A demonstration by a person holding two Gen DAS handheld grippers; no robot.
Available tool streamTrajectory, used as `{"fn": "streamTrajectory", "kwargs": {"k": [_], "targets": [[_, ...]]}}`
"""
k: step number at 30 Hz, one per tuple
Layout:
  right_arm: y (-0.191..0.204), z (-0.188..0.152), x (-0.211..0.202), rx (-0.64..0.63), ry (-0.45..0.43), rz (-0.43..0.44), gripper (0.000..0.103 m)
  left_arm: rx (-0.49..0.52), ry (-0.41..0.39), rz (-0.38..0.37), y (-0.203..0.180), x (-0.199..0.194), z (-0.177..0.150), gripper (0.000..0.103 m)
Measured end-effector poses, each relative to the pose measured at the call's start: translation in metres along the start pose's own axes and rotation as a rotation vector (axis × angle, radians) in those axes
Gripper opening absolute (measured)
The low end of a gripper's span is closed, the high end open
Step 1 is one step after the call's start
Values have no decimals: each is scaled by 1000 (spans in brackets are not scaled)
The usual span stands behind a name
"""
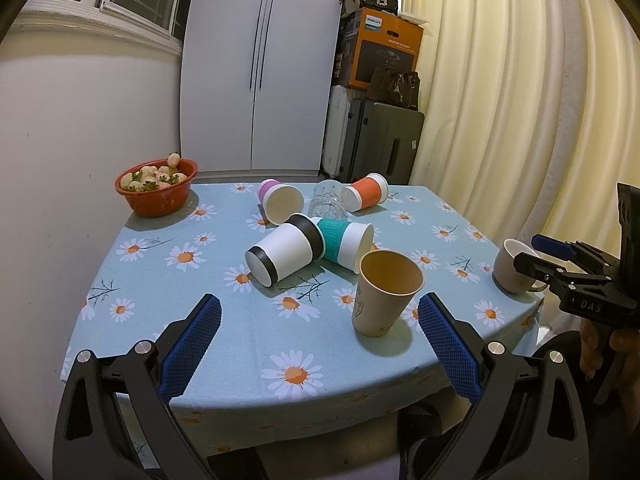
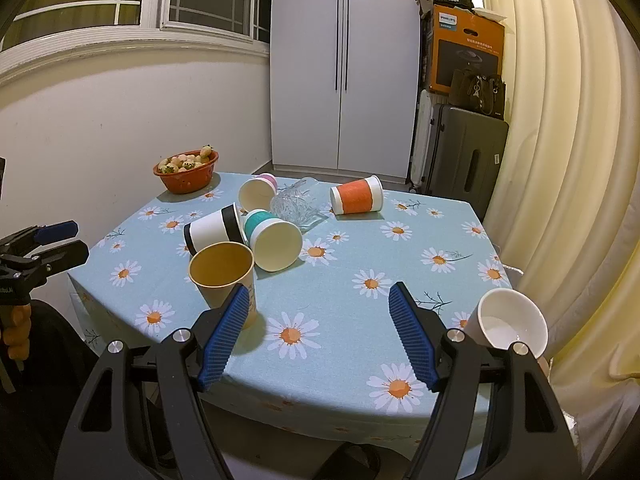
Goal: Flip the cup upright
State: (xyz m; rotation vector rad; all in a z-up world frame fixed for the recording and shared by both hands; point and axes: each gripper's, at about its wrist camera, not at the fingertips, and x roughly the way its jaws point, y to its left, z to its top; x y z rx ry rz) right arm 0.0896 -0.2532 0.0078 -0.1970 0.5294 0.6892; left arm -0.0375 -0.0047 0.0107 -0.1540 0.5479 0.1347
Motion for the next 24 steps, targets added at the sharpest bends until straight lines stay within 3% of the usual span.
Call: {"fn": "streamTrajectory", "kwargs": {"k": [24], "targets": [[2,-1,0,3,1,4,72,3,1,-7,-3,0,1,96]]}}
